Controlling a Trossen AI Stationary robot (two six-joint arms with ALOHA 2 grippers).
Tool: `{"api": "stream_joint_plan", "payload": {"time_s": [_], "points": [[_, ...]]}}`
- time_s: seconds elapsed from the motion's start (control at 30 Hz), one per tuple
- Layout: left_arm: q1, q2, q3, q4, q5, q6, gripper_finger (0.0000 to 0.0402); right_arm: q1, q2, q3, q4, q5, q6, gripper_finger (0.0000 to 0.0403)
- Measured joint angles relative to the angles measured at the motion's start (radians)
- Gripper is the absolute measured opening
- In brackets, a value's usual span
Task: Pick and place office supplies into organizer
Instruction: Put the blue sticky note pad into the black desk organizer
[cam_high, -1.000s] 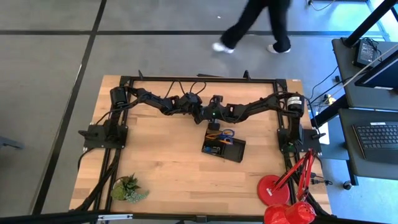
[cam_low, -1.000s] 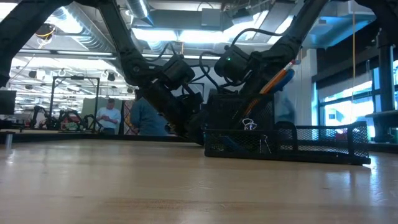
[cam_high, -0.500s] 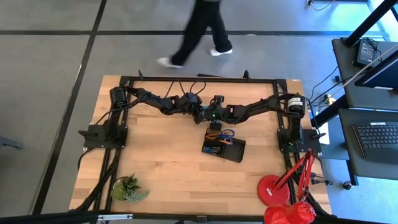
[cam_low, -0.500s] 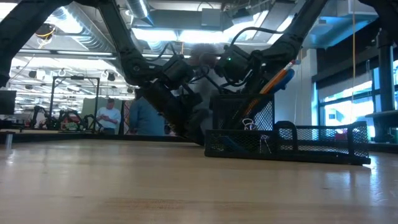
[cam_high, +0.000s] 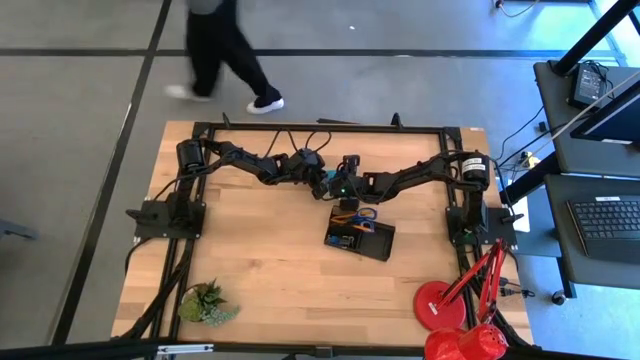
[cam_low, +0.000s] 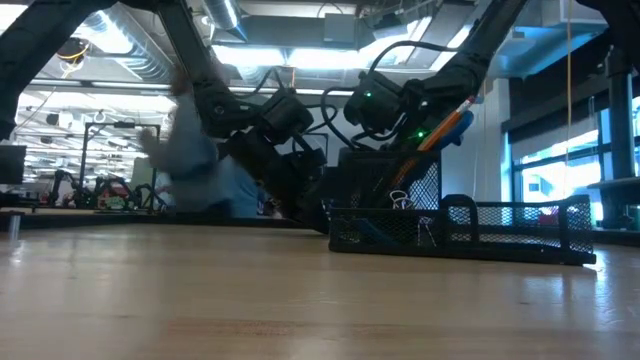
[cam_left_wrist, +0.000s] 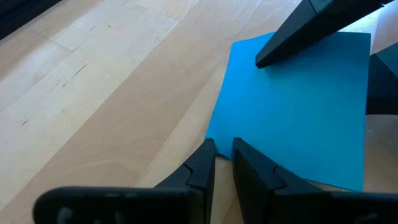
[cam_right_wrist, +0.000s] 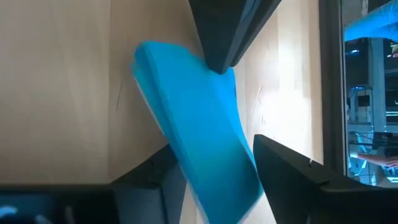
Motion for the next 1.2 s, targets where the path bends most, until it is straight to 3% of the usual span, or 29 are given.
{"api": "stream_joint_plan", "payload": {"time_s": [0.53,0.97,1.2], "points": [[0.001,0.0,0.0,-0.001,0.018,0.0,0.0047,0.0,0.0,-0.004,0.034,0.019,-0.025,0.0179],[0.001,0.0,0.0,-0.001,0.015,0.0,0.0047,-0.002,0.0,-0.003,0.033,-0.002,-0.014,0.0082],[0.0,0.0,0.0,-0.001,0.015,0.0,0.0047,-0.002,0.0,-0.003,0.034,-0.003,-0.014,0.0055]]}}
